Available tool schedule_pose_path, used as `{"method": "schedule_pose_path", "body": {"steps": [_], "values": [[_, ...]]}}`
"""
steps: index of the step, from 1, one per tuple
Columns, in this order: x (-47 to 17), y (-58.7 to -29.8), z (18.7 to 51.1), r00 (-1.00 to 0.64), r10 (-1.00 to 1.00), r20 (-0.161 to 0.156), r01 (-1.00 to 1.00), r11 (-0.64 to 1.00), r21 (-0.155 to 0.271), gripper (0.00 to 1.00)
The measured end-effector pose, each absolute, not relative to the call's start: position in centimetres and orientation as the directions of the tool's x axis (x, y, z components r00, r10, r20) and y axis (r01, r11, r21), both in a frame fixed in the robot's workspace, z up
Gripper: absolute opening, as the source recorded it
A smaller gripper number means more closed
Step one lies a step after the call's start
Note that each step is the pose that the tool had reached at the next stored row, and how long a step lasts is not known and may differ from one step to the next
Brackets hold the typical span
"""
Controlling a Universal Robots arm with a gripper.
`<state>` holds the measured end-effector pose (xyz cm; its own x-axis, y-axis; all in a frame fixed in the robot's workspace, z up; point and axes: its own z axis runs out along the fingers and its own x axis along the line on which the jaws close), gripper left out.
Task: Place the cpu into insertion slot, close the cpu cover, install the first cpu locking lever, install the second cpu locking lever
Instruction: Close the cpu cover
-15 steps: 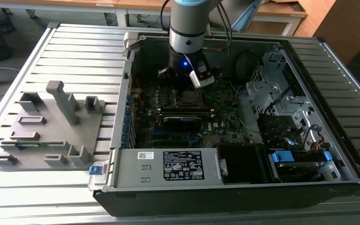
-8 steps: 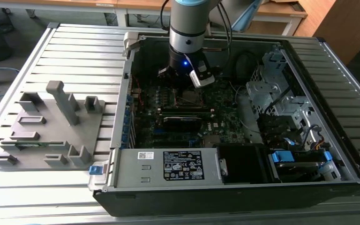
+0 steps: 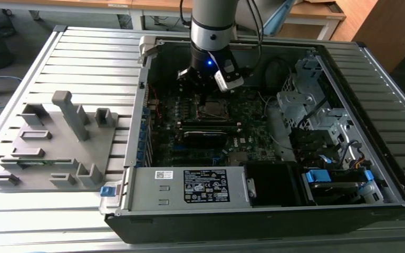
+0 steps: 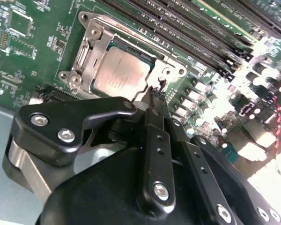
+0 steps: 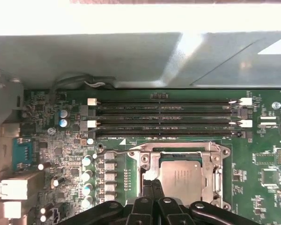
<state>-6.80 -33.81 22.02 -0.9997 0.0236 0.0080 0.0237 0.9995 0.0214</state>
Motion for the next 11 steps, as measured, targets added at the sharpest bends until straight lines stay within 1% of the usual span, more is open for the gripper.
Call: {"method": "schedule_pose_path", "body": {"steps": [11], "values": [[-6.03,-33.81,22.02,-1.000,0.024,0.008,0.024,0.999,0.022,0.11]]}}
